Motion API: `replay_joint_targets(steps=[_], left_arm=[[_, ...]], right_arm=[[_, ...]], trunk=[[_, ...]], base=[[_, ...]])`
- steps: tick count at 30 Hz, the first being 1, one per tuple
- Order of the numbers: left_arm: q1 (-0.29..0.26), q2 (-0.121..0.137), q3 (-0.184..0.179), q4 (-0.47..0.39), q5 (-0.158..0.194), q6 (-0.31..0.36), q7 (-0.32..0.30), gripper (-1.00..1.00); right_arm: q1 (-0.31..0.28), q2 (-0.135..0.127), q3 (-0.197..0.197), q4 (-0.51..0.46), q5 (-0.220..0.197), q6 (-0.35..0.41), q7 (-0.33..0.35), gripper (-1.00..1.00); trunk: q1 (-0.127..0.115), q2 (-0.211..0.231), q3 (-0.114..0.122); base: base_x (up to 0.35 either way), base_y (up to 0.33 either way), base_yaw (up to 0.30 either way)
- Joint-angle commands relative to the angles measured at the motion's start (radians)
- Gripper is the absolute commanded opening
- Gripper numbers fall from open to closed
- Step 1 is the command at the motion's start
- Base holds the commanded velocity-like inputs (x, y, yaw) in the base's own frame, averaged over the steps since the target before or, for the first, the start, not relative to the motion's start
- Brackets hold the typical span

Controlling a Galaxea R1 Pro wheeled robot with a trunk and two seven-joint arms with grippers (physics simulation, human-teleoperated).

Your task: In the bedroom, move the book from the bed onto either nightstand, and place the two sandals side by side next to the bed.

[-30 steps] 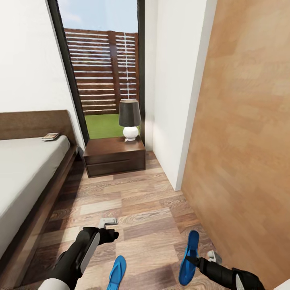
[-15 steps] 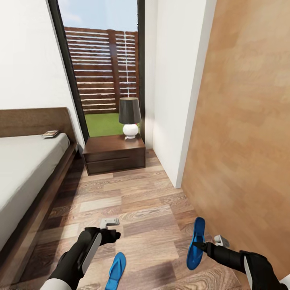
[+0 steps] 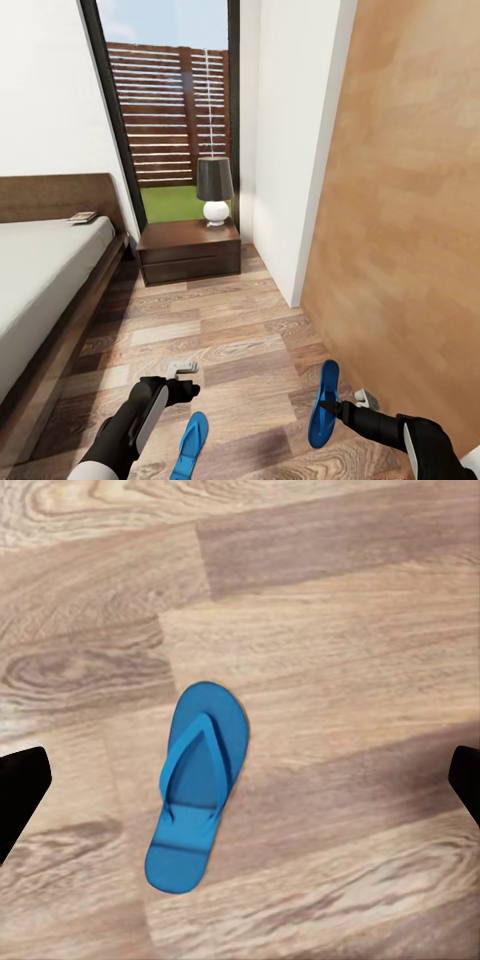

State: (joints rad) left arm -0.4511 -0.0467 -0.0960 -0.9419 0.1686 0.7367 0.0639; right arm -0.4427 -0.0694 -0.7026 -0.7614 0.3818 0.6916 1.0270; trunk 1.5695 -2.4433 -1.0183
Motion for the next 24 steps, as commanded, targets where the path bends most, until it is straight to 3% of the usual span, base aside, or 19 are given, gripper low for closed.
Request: replay_joint_targets(steps=[1, 8, 24], left_arm=[[0.0, 0.0, -0.001, -0.001, 0.009, 0.004, 0.007, 1.0], [-0.001, 0.0, -0.001, -0.001, 0.009, 0.004, 0.007, 1.0], [0.0, 0.001, -0.002, 0.0, 0.009, 0.003, 0.007, 1.0]], right_arm=[[-0.001, 0.001, -0.005, -0.001, 0.007, 0.007, 0.008, -1.0], [-0.002, 0.0, -0.005, -0.001, 0.006, 0.047, 0.008, -1.0], [-0.001, -0.001, -0.005, -0.001, 0.008, 0.057, 0.007, -1.0]], trunk=[[0.004, -0.008, -0.004], [0.031, -0.057, -0.026], [0.038, -0.06, -0.088]], base=[[0.0, 0.0, 0.0], [0.0, 0.0, 0.0], [0.0, 0.0, 0.0]])
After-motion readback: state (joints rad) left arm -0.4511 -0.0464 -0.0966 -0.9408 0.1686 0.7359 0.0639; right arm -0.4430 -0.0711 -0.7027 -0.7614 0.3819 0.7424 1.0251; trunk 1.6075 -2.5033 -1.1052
